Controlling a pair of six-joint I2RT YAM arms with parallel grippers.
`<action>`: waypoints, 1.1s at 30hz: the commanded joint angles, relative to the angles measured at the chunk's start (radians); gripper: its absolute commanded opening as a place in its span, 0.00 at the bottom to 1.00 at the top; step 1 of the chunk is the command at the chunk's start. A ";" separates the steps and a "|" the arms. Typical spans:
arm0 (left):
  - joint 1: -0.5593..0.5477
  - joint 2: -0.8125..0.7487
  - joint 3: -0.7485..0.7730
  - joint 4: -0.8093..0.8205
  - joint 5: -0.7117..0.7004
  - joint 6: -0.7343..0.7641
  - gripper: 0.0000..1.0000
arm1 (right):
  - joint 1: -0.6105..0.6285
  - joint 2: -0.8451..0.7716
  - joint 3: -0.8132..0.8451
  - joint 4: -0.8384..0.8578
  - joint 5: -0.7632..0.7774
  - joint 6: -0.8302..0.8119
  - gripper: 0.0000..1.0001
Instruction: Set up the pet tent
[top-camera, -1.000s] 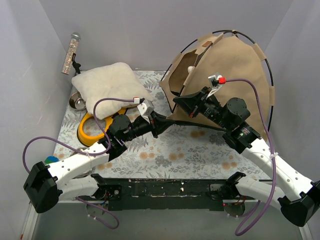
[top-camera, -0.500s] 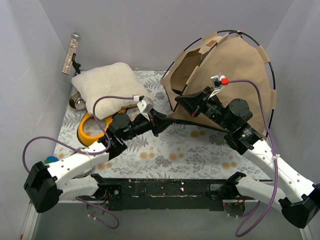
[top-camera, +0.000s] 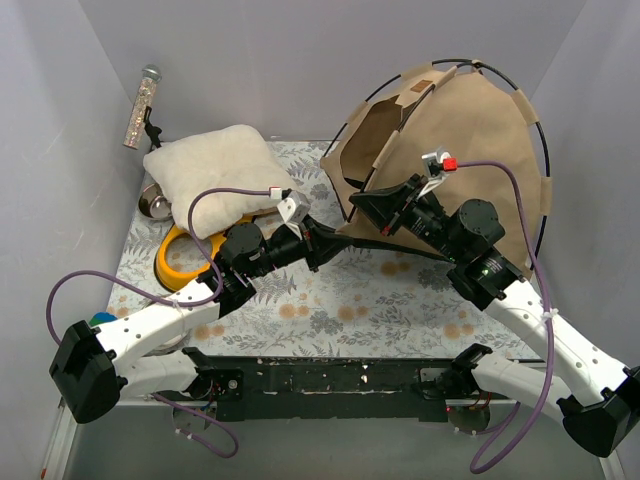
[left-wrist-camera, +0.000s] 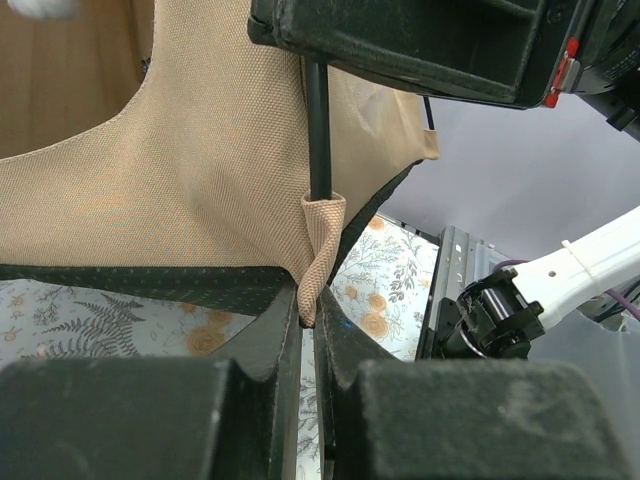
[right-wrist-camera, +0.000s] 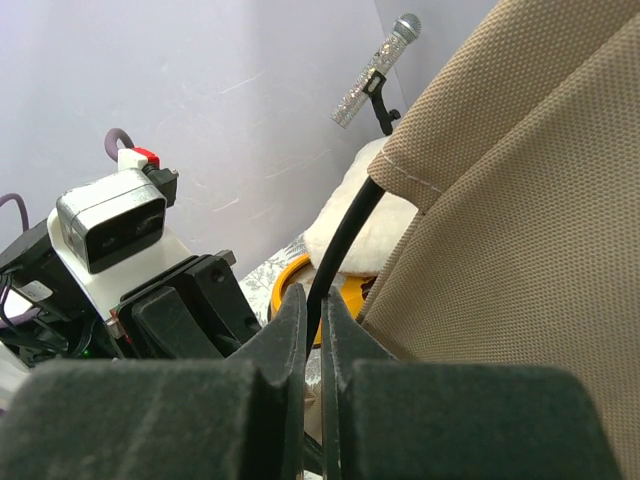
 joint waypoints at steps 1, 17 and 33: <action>-0.001 -0.010 0.046 -0.023 0.016 -0.009 0.00 | -0.011 -0.023 -0.003 0.121 0.005 -0.081 0.01; 0.000 0.008 0.055 0.018 0.013 -0.025 0.00 | -0.003 -0.059 -0.054 0.041 0.018 -0.067 0.01; 0.000 -0.006 0.104 -0.002 0.057 -0.052 0.00 | -0.003 -0.054 -0.074 0.058 -0.043 -0.072 0.01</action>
